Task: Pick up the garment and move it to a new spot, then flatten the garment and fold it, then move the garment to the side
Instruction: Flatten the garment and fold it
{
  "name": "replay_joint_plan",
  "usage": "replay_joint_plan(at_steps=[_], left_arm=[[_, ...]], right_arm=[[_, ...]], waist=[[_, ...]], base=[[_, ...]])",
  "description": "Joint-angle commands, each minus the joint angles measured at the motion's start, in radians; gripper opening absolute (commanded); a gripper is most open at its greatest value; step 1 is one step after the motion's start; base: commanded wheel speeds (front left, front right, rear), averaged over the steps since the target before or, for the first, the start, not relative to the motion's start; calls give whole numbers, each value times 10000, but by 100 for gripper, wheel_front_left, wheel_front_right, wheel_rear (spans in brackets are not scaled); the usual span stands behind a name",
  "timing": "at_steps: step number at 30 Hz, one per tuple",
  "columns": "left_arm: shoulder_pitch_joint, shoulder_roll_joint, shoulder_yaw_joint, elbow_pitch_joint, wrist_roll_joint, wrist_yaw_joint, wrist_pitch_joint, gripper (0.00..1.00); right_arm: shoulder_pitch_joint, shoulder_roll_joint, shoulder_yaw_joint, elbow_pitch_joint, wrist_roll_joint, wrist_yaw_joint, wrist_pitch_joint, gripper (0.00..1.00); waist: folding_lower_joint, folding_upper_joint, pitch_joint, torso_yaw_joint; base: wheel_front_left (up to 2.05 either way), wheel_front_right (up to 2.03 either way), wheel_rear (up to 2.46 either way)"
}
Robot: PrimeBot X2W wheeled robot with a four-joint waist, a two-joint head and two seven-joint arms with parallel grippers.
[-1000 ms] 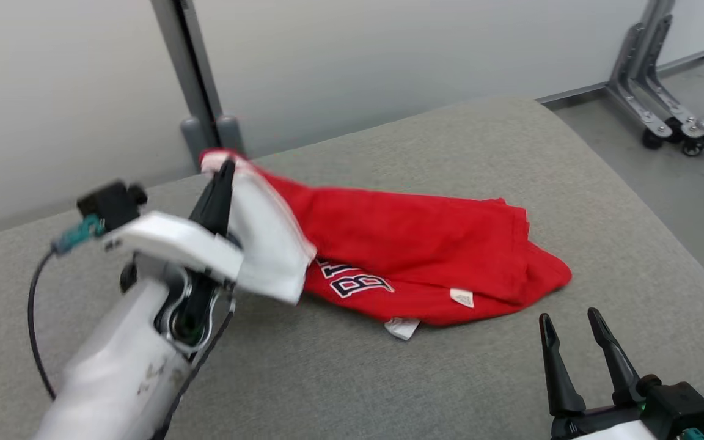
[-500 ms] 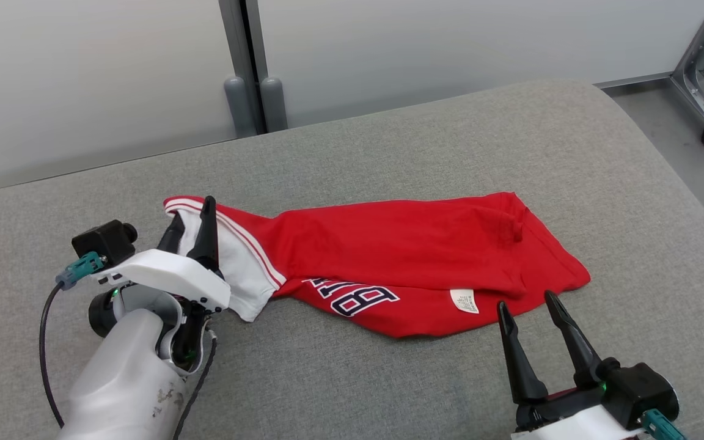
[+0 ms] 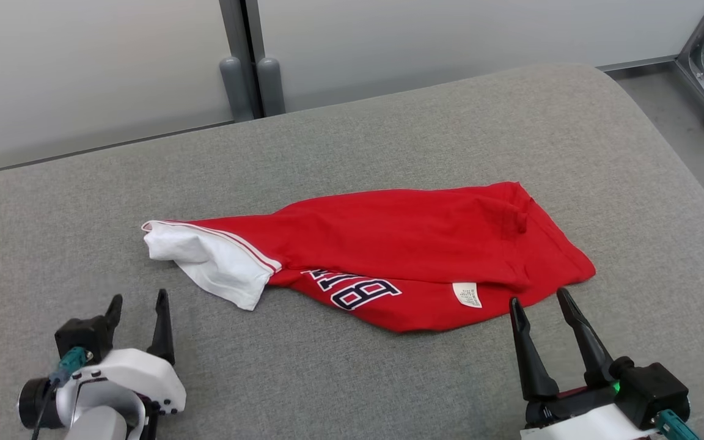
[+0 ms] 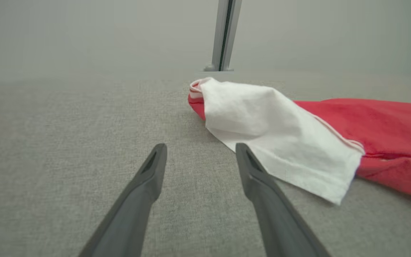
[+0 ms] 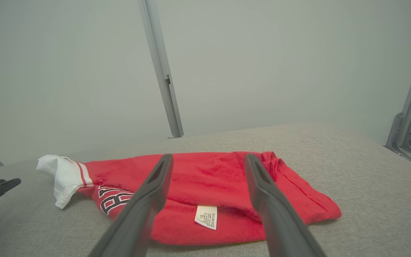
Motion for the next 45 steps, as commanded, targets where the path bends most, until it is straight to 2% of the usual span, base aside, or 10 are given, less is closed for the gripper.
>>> replay_joint_plan(at_steps=[1, 6, 16, 24, 25, 27, 37, 41, 45], left_arm=[[13, -54, 26, 320, 159, -199, -2, 100], [-849, -80, -120, 1024, 923, -595, -4, 100], [-2684, -9, -212, 2873, 1648, -376, -3, 100], [-3618, 167, -206, 4330, 1708, -619, 17, 100], [-3656, 158, -243, 4636, 1701, -645, 37, 74], [-3733, 156, -230, 4969, 1621, -696, 48, 0], [-3186, 75, -236, 3715, 1594, -1038, 0, 0], [-2679, 68, -512, 3158, 1894, -721, 22, 0], [-2039, -120, -758, 2715, 1784, -950, 1105, 0]], right_arm=[[-11, -23, 41, -19, 43, 2, -15, 100], [-169, -20, 185, 2, -52, 2, -15, 100], [-633, -19, 269, -60, -226, 2, -15, 100], [-866, -19, 369, -94, -150, 2, -13, 100], [-861, -20, 374, -84, -153, 2, -15, 100], [-885, -19, 346, -90, -115, 2, -13, 100], [-646, -19, 144, -128, 152, 2, -13, 100], [-458, -20, 54, -107, 253, 2, -15, 100], [-262, -23, 27, -75, 332, 2, -15, 100]], waist=[[0, 0, 52, 58], [0, 0, 242, 118], [0, 0, 996, -245], [0, 0, 1582, -621], [0, 0, 1593, -642], [0, 0, 1604, -669], [0, 0, 1185, -232], [0, 0, 938, 174], [0, 0, 703, 491]], base=[[0, 0, 0], [0, 0, 0], [0, 0, 0], [0, 0, 0], [0, 0, 0], [0, 0, 0], [0, 0, 0], [0, 0, 0], [0, 0, 0]])
